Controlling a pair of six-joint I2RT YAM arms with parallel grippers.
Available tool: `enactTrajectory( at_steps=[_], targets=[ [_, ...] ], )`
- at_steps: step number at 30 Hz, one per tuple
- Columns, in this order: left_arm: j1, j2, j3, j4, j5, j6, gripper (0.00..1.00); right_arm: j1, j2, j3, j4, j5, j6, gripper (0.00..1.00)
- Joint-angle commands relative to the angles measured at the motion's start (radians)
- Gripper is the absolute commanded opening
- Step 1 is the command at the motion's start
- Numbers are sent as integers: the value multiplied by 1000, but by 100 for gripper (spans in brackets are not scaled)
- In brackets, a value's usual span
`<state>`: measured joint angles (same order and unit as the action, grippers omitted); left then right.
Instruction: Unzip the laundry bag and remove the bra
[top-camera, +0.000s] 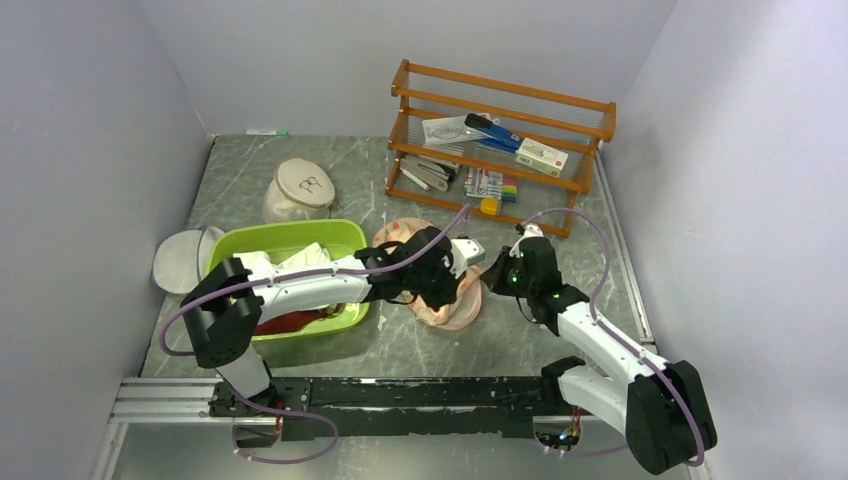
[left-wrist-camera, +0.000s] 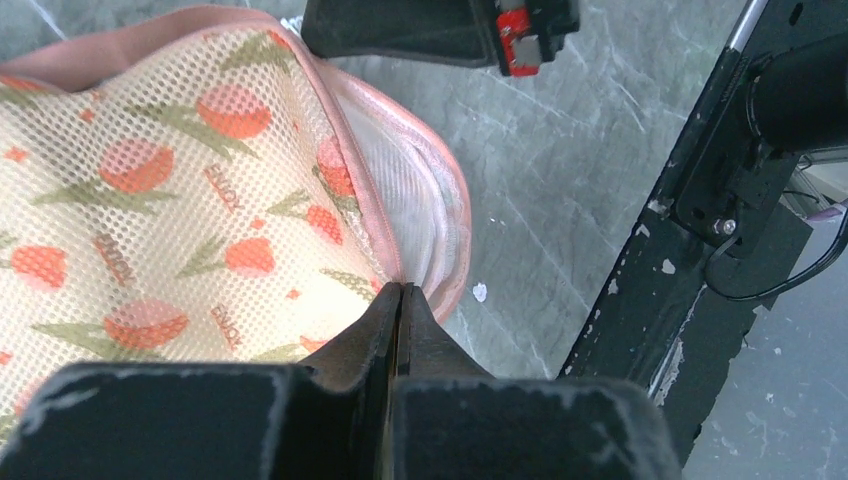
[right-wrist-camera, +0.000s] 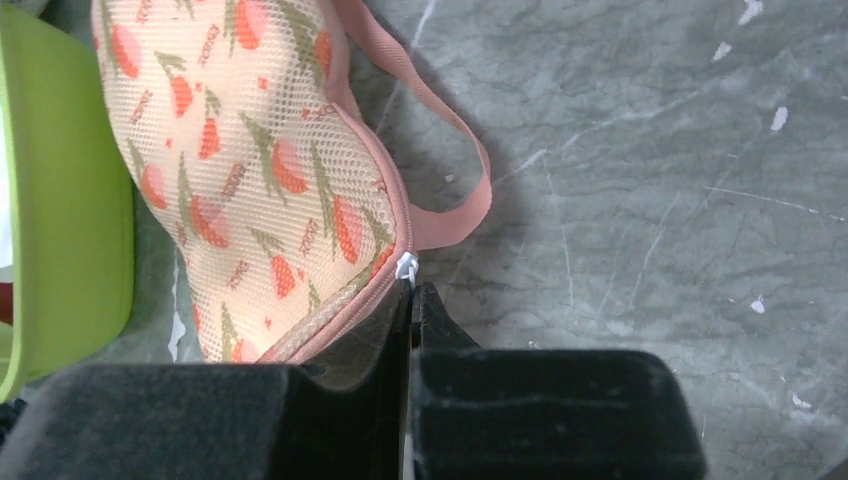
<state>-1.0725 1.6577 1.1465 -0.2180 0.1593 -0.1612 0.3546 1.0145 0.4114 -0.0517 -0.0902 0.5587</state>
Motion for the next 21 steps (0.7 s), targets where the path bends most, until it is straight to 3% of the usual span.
enactTrajectory(
  at_steps=[1,6,12,16,21],
  targets=[
    [-7,-31,-24,7,3,-30,16,-11,-50,7,26,-58,-51,0],
    [-8,-37,6,35,21,-44,51,-9,-95,-14,-13,-195,-27,0],
    [-8,31,61,84,28,-87,70,-8,-161,-37,-49,-289,-10,0],
    [-8,81,105,56,-3,-88,73,-5,-191,-41,-67,-331,-1,0],
    [-8,107,119,48,-25,-77,60,0,-214,-45,-75,-347,4,0]
  ],
)
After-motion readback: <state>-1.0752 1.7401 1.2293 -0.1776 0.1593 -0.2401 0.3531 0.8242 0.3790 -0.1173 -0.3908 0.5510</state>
